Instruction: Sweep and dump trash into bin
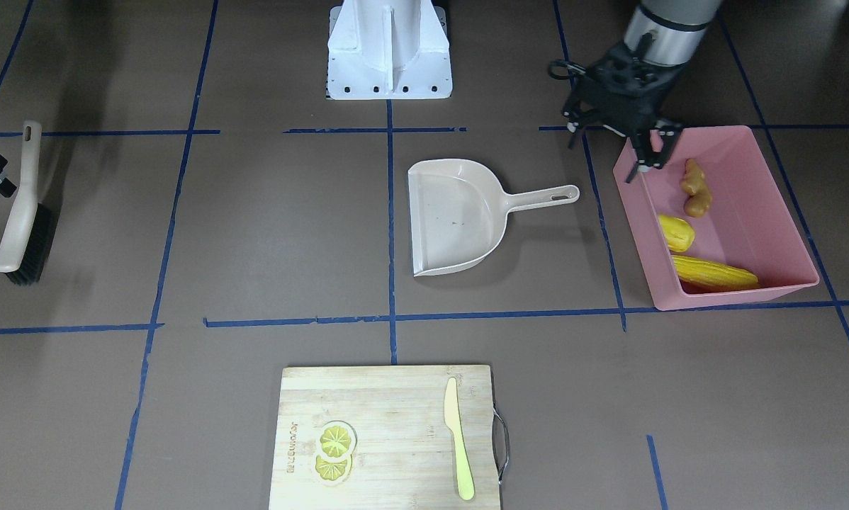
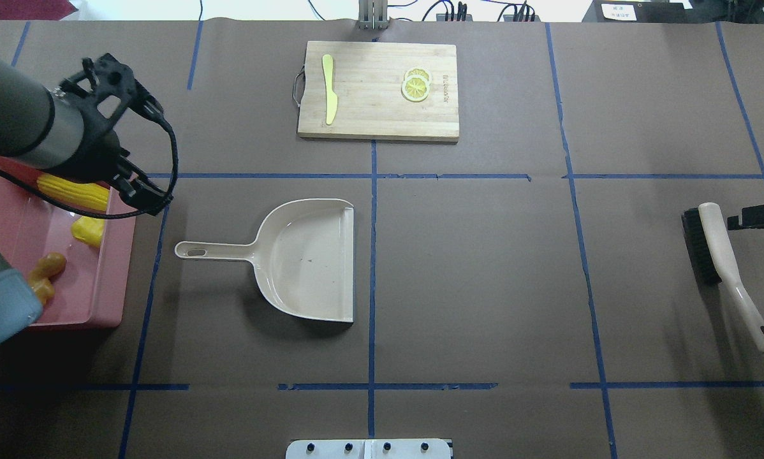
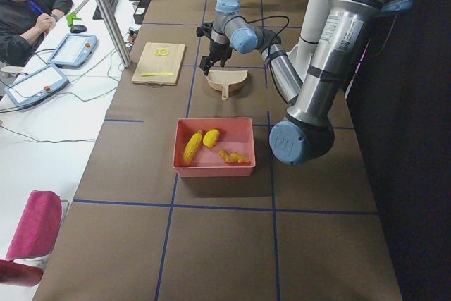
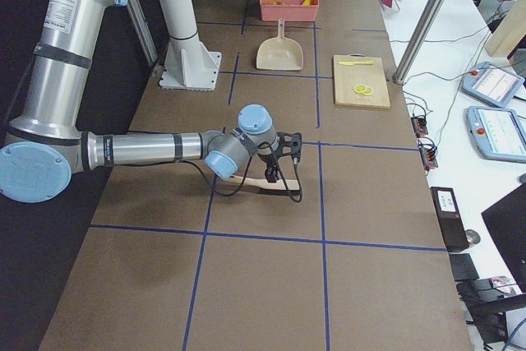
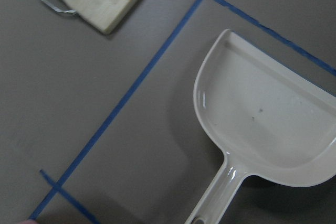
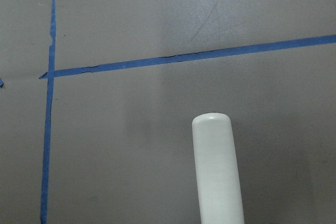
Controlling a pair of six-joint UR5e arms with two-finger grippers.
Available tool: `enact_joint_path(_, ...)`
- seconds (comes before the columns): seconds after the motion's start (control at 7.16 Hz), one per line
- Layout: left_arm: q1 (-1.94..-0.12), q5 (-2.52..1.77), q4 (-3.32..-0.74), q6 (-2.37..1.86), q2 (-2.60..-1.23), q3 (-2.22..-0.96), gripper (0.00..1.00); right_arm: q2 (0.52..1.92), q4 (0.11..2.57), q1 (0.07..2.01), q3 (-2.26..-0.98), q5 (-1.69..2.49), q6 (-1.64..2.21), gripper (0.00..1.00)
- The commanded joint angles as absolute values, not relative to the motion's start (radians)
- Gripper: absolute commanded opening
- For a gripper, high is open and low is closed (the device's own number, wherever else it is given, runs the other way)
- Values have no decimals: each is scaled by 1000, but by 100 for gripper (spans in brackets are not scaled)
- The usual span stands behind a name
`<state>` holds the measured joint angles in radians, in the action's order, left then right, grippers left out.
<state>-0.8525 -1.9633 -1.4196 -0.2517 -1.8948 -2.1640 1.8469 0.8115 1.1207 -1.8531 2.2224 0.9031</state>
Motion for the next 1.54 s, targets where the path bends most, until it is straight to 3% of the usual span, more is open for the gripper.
enact_joint_path(0.0,-942,-1959,-1376,-198,-1837,-2172,100,1847,813,1126,-1853,2223,904,100)
enact_joint_path(0.56,-1104,-1986,-1358,-198,-1724,-2137,100,1812,824,1126,-1850,2226,902,100)
enact_joint_path(0.98,-1398,-2208,-1354,-184,-1694,-1844,100,1802,848,1144,-1847,2240,884,100)
enact_joint_path(1.4,-1443,-2283,-1440,-117,-1703,-1620,100,1756,949,1176,-1847,2273,847,100)
